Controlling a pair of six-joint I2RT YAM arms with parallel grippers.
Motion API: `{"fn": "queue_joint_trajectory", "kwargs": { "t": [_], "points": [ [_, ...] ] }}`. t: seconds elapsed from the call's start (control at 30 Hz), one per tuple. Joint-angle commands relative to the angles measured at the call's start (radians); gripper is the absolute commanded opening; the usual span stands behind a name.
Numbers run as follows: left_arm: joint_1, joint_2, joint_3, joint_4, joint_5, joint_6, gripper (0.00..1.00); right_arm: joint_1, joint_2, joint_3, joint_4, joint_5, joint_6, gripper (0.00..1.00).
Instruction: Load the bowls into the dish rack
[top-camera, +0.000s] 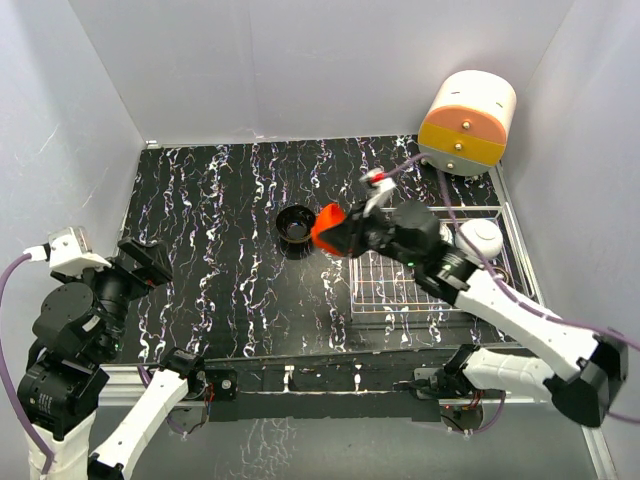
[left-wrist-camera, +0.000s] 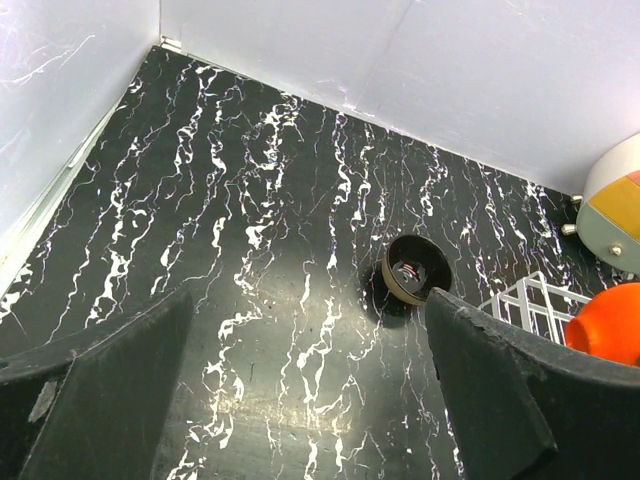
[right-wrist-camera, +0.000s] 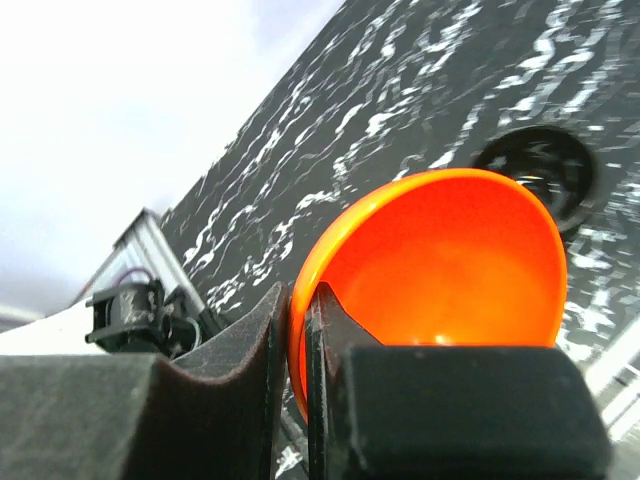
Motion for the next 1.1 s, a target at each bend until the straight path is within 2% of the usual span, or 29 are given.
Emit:
{"fn": "queue_joint_trajectory", "kwargs": {
  "t": [0.0, 0.1, 0.23, 0.47, 0.8, 1.07],
  "points": [
    [-0.004, 0.025, 0.021, 0.027, 0.025, 0.012, 0.97, -0.232, -0.142, -0.129, 0.125, -0.193, 0.155, 0.08],
    [-0.004, 0.037, 0.025, 0.033, 0.033, 0.019, 0.97, -0.4, -0.207, -0.203, 0.149, -0.336, 0.229, 0.08],
    [-0.003, 0.05, 0.031, 0.046, 0.049, 0.019, 0.97, -0.563, -0.24, -0.305, 0.222, -0.506, 0.348, 0.08],
    [-0.003, 0.051, 0.035, 0.042, 0.049, 0.02, 0.97, -0.777, -0.266, -0.534, 0.453, -0.661, 0.61, 0.08],
    [-0.004, 0.065, 0.026, 0.062, 0.061, 0.016, 0.97, -0.802, -0.166, -0.735, 0.789, -0.728, 0.844, 0.08],
    [-0.003, 0.068, 0.022, 0.065, 0.066, 0.01, 0.97, -0.802, -0.077, -0.775, 0.798, -0.711, 0.875, 0.08]
  ]
}}
